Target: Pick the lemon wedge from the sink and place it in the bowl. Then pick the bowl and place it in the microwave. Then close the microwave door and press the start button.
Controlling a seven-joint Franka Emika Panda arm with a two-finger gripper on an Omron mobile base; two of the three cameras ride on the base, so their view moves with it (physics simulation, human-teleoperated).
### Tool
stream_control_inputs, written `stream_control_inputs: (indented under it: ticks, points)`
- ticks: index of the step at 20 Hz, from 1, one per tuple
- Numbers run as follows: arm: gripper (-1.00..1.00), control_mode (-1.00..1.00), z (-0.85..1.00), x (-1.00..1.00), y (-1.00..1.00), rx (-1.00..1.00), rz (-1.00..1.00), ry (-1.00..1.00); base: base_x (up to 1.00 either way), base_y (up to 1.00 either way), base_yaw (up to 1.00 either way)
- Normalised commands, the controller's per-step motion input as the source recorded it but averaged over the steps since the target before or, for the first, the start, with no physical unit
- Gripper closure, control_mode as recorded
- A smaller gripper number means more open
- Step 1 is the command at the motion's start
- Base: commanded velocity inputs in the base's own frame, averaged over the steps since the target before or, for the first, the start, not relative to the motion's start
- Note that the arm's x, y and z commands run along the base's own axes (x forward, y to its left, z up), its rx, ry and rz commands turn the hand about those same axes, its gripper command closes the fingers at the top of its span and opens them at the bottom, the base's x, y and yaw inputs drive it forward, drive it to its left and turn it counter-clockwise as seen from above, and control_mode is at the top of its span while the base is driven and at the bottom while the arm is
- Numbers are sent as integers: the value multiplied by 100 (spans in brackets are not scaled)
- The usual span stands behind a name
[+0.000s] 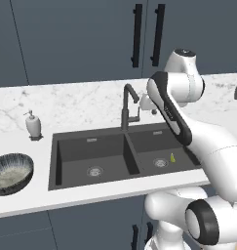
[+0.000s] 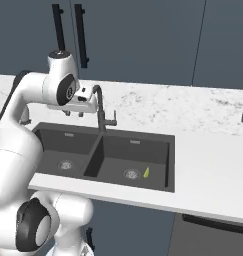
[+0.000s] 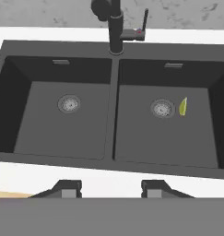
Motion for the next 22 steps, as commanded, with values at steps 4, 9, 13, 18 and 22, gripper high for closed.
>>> stream_control_inputs:
  ticks: [4, 9, 13, 18, 22]
  points:
    - [-100, -100, -19, 11, -16, -2, 0, 4, 0, 0, 0]
    - [-100, -100, -53, -1, -100, 25, 2, 0, 0, 0, 0]
    - [-100, -100, -83, 15, -100, 2, 0, 0, 0, 0, 0]
    - [-100, -100, -96, 25, -75, -13, -13, 0, 0, 0, 0]
    - [-100, -100, -100, 37, -37, -14, -5, 7, 0, 0, 0]
